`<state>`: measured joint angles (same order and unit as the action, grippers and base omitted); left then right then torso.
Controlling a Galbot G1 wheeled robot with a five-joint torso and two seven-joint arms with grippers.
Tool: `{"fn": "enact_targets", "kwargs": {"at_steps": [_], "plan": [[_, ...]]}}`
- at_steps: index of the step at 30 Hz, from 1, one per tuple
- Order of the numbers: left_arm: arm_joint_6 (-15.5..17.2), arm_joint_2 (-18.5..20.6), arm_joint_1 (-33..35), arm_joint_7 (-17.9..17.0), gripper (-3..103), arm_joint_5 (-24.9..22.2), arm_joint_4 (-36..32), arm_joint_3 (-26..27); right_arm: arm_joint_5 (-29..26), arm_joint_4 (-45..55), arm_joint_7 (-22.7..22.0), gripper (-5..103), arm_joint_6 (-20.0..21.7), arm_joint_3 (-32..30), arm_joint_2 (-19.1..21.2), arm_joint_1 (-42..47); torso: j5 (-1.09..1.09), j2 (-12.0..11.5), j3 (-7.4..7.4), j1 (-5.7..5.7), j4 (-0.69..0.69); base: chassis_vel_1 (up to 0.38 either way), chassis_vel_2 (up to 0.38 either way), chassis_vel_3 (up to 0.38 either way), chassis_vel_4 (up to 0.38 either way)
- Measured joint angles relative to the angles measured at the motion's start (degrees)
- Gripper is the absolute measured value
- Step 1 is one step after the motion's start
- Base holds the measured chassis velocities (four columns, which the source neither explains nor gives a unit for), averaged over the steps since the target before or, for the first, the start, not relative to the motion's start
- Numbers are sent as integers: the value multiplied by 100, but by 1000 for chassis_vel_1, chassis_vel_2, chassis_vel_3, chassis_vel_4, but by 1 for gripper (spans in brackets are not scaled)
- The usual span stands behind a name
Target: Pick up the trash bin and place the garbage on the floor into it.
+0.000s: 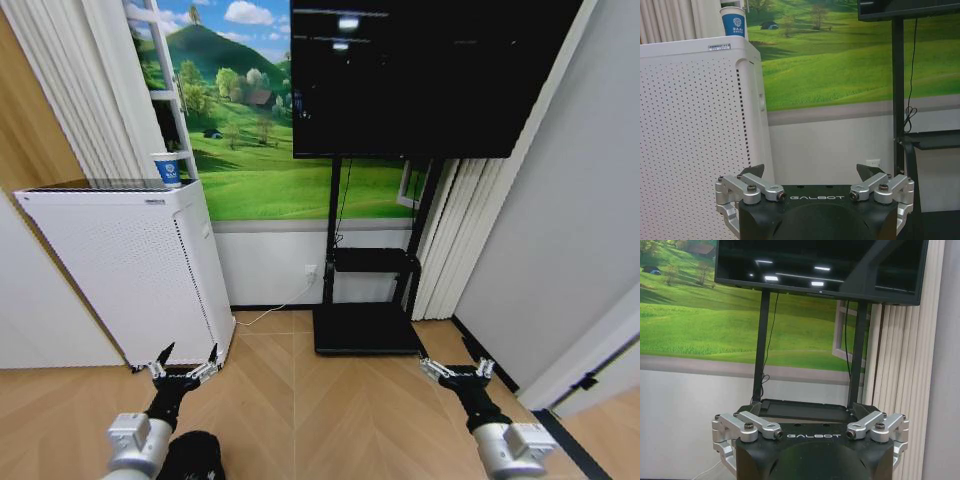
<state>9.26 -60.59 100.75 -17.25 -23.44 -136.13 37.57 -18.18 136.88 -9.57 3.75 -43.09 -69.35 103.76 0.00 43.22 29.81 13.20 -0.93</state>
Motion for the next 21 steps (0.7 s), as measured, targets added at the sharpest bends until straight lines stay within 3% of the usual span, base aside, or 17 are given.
{"fn": "enact_targets", "kwargs": {"at_steps": [11, 21], "plan": [[0, 0, 0, 0, 100, 0, 0, 0, 0, 0, 0, 100, 0, 0, 0, -1, 0, -6, -2, 0, 0, 12, -8, -9, 12], [0, 0, 0, -1, 100, 0, 0, 0, 0, 0, 0, 100, 0, 0, 0, 0, -2, -7, -4, -3, 1, 173, -168, -156, 165]]}}
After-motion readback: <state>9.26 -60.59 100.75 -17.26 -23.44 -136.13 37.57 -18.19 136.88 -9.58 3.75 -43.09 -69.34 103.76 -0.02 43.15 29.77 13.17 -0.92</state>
